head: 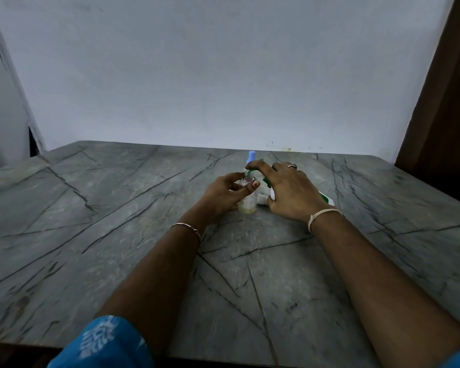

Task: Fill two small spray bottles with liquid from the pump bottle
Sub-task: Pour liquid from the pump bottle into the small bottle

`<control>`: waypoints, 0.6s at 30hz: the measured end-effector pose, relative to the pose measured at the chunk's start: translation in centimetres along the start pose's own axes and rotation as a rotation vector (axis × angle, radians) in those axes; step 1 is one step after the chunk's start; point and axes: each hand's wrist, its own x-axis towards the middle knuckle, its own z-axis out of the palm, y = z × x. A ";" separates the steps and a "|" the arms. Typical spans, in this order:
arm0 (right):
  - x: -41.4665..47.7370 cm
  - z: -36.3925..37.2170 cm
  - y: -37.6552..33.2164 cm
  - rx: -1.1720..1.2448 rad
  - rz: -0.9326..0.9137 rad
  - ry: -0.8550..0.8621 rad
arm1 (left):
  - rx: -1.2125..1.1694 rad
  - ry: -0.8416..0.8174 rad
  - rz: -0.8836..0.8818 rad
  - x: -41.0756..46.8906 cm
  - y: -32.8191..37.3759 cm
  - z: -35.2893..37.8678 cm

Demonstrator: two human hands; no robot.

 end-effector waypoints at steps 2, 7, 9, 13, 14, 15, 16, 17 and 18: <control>0.1 -0.1 -0.2 0.002 0.011 0.004 | -0.007 0.000 0.003 -0.1 0.0 0.0; 0.3 0.1 -0.7 0.000 0.025 0.045 | -0.031 0.002 -0.001 -0.2 0.2 0.1; 0.4 0.2 -0.6 -0.004 0.027 0.057 | -0.049 0.003 -0.003 -0.2 0.3 0.1; 0.2 0.4 -0.2 -0.002 0.023 0.053 | -0.050 0.002 -0.003 -0.2 0.3 0.2; 0.1 0.4 -0.1 0.000 0.019 0.049 | -0.052 0.001 -0.007 -0.2 0.3 0.2; 0.1 0.4 -0.1 0.000 0.017 0.045 | -0.058 0.000 -0.012 -0.2 0.3 0.2; 0.1 0.4 0.0 -0.002 0.017 0.041 | -0.062 -0.002 -0.015 -0.1 0.3 0.1; 0.1 0.4 0.1 -0.004 0.017 0.037 | -0.064 -0.005 -0.015 -0.1 0.3 0.1; 0.1 0.4 0.1 -0.007 0.019 0.033 | -0.067 -0.009 -0.015 0.0 0.3 0.2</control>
